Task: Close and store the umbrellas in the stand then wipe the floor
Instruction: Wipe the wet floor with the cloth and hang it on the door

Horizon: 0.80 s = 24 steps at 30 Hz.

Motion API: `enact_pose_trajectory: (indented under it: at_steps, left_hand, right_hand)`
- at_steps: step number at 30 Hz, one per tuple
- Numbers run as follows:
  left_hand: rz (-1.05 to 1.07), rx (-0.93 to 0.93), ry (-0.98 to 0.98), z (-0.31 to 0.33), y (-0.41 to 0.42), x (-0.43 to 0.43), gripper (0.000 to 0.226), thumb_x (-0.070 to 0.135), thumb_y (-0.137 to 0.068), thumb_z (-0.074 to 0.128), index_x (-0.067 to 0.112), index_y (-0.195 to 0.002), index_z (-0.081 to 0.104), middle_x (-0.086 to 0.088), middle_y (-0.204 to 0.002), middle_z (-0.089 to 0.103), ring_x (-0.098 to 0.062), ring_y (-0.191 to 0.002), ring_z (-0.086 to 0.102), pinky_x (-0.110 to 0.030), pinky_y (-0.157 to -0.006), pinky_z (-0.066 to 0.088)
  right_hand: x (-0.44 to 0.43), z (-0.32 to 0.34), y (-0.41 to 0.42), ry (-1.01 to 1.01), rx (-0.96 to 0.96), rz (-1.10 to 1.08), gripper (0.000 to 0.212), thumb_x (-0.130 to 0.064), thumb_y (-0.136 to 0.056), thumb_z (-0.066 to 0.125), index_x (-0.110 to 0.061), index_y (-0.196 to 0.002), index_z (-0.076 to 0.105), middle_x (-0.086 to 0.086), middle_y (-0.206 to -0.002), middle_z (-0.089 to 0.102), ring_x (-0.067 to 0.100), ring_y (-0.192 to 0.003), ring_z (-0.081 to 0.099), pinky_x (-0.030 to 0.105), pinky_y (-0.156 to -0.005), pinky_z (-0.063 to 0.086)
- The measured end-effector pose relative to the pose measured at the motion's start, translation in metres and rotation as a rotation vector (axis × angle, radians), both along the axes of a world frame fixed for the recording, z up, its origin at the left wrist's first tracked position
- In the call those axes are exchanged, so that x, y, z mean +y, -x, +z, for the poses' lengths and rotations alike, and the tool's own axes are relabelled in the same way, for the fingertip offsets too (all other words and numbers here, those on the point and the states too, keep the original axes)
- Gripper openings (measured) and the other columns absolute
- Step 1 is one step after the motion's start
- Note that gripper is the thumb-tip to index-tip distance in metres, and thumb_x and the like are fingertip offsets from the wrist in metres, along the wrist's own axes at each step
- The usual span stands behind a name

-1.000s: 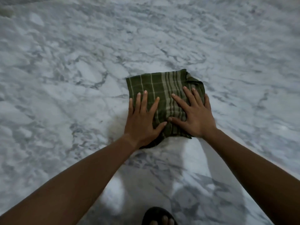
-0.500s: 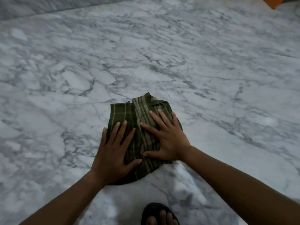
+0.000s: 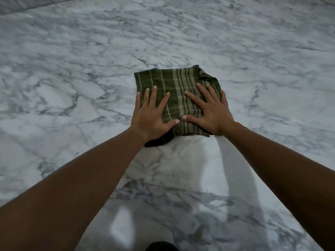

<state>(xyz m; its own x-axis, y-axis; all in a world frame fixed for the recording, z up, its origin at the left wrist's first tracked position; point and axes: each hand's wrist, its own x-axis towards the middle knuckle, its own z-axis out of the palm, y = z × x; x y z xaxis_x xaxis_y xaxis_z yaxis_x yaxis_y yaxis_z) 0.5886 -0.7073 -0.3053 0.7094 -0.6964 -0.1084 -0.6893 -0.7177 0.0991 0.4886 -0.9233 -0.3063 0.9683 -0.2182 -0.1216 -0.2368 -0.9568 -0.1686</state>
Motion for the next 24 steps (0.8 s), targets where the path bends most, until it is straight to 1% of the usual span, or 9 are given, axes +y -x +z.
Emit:
enact_pose_trajectory:
  at_steps: [4,7,10,13,17,18,20,22,24]
  left_hand:
    - [-0.021,0.108,-0.083,0.006,-0.007,-0.071,0.085,0.081,-0.087,0.018,0.038,-0.157,-0.003,-0.009,-0.166,-0.014,-0.030,-0.152,-0.013,-0.055,-0.120,-0.011]
    - [-0.007,0.230,-0.021,0.009,0.006,-0.106,0.070,0.067,-0.097,0.022,0.040,-0.157,0.001,-0.004,-0.166,-0.015,-0.027,-0.152,-0.015,-0.055,-0.121,-0.008]
    - [-0.046,0.239,0.102,0.008,0.029,-0.114,0.057,0.048,-0.104,0.028,0.035,-0.157,0.015,-0.004,-0.168,-0.004,-0.027,-0.153,-0.007,-0.052,-0.123,-0.001]
    - [-0.126,0.251,0.151,0.010,0.041,-0.101,0.051,0.033,-0.106,0.033,0.027,-0.156,0.026,-0.006,-0.167,0.006,-0.027,-0.154,0.001,-0.045,-0.124,0.007]
    - [-0.231,0.239,0.089,0.018,0.034,-0.059,0.045,0.022,-0.106,0.038,0.019,-0.150,0.040,-0.005,-0.163,0.026,-0.024,-0.150,0.022,-0.039,-0.113,0.034]
    - [-0.231,0.217,0.085,0.020,0.030,-0.044,0.041,0.018,-0.104,0.041,0.018,-0.143,0.049,-0.006,-0.157,0.038,-0.026,-0.145,0.034,-0.040,-0.105,0.042]
    - [-0.185,0.163,0.084,0.028,0.020,-0.009,0.029,0.011,-0.097,0.048,0.018,-0.120,0.065,-0.009,-0.128,0.063,-0.031,-0.117,0.060,-0.038,-0.081,0.050]
    - [-0.121,0.158,0.058,0.042,0.004,0.038,0.021,0.006,-0.089,0.051,0.015,-0.098,0.068,-0.011,-0.099,0.068,-0.032,-0.090,0.064,-0.034,-0.065,0.042]
    - [-0.081,0.192,0.038,0.060,-0.016,0.092,0.015,0.003,-0.083,0.053,0.013,-0.083,0.064,-0.013,-0.091,0.067,-0.032,-0.084,0.063,-0.032,-0.063,0.038]
  right_hand:
    - [-0.052,0.000,0.004,0.017,0.030,-0.138,0.082,-0.094,-0.078,0.021,-0.061,-0.151,0.006,-0.008,-0.169,0.003,0.023,-0.156,0.000,0.060,-0.121,0.001]
    - [-0.071,0.001,0.017,0.015,0.038,-0.258,0.079,-0.092,-0.080,0.020,-0.061,-0.151,0.005,-0.006,-0.169,0.003,0.022,-0.156,0.000,0.058,-0.122,0.000]
    - [-0.067,0.001,0.033,0.017,0.042,-0.381,0.078,-0.090,-0.081,0.019,-0.060,-0.152,0.006,-0.005,-0.169,0.003,0.022,-0.156,-0.001,0.056,-0.123,0.001]
    - [-0.047,0.000,0.049,0.018,0.046,-0.406,0.074,-0.087,-0.085,0.020,-0.060,-0.152,0.006,-0.005,-0.169,0.003,0.021,-0.156,-0.001,0.054,-0.123,0.002]
    - [-0.003,0.000,0.059,-0.020,0.020,-0.336,0.064,-0.078,-0.092,0.024,-0.058,-0.152,0.015,-0.006,-0.169,0.008,0.021,-0.156,0.002,0.053,-0.124,0.005]
    - [0.014,0.000,0.056,-0.034,-0.001,-0.305,0.060,-0.073,-0.095,0.028,-0.056,-0.152,0.021,-0.005,-0.168,0.012,0.023,-0.155,0.006,0.053,-0.123,0.009]
    - [0.055,0.003,0.046,-0.080,-0.053,-0.219,0.053,-0.060,-0.099,0.039,-0.043,-0.149,0.041,-0.002,-0.165,0.026,0.028,-0.153,0.020,0.053,-0.120,0.021]
    - [0.100,0.010,0.026,-0.139,-0.080,-0.074,0.045,-0.045,-0.096,0.053,-0.028,-0.137,0.062,0.003,-0.156,0.043,0.031,-0.145,0.038,0.048,-0.108,0.041]
    - [0.143,0.028,-0.006,-0.146,-0.027,0.078,0.029,-0.033,-0.091,0.060,-0.022,-0.113,0.075,0.007,-0.133,0.067,0.031,-0.121,0.062,0.039,-0.082,0.054]
